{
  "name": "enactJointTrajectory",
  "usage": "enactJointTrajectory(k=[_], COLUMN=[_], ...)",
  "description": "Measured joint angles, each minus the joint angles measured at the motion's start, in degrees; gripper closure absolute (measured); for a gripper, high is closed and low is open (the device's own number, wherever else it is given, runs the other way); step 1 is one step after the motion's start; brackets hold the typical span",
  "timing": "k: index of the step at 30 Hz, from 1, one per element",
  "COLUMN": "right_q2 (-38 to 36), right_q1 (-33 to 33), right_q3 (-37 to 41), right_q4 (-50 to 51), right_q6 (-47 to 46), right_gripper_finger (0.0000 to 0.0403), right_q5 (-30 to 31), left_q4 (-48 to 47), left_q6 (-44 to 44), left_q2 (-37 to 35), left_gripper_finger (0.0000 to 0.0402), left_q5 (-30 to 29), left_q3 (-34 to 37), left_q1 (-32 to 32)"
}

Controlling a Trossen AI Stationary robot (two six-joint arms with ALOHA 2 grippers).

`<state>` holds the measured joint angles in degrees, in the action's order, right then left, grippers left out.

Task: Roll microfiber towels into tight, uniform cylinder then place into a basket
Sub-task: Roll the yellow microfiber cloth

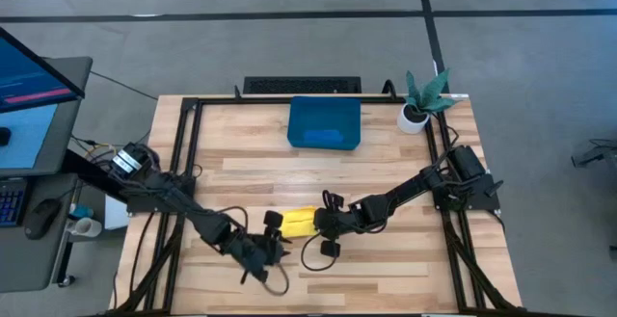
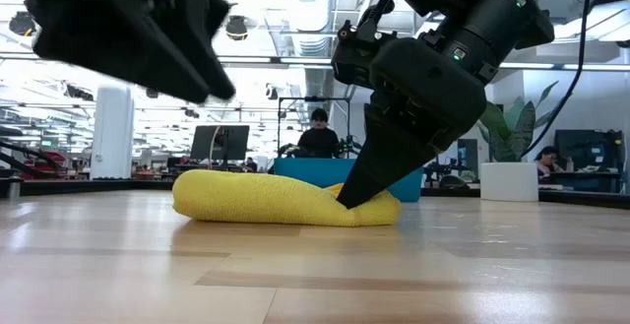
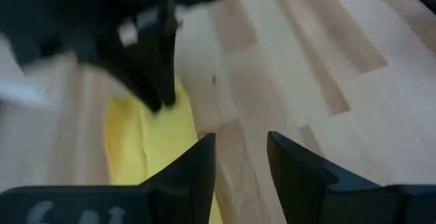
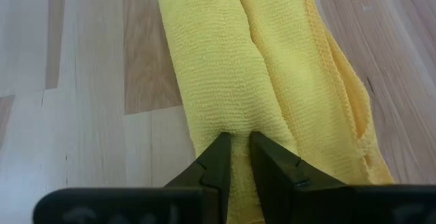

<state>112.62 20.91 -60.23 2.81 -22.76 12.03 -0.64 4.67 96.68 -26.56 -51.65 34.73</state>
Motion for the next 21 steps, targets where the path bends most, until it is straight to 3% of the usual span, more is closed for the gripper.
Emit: enactJointTrajectory(k=[4, 7, 14, 21], right_q2=[0.0, 0.0, 0.02, 0.08], right_q1=[0.0, 0.0, 0.02, 0.02], right_q3=[0.0, 0.0, 0.0, 0.02], right_q4=[-0.09, -0.11, -0.31, -1.5], right_q6=[-0.37, -0.37, -1.22, -3.87], right_gripper_finger=[0.0322, 0.0322, 0.0322, 0.0322], right_q5=[-0.04, -0.06, -0.15, -0.12], left_q4=[0.14, 0.05, -1.97, -4.68], left_q6=[-9.41, -11.69, -3.8, 2.85], left_q2=[-0.06, 0.0, 0.05, 0.05], left_gripper_finger=[0.0276, 0.0276, 0.025, 0.0184], left_q5=[-4.07, -4.51, -9.67, -4.01], left_q3=[-1.37, -1.41, -1.41, -1.41], left_q1=[3.14, 4.06, 2.31, -1.49])
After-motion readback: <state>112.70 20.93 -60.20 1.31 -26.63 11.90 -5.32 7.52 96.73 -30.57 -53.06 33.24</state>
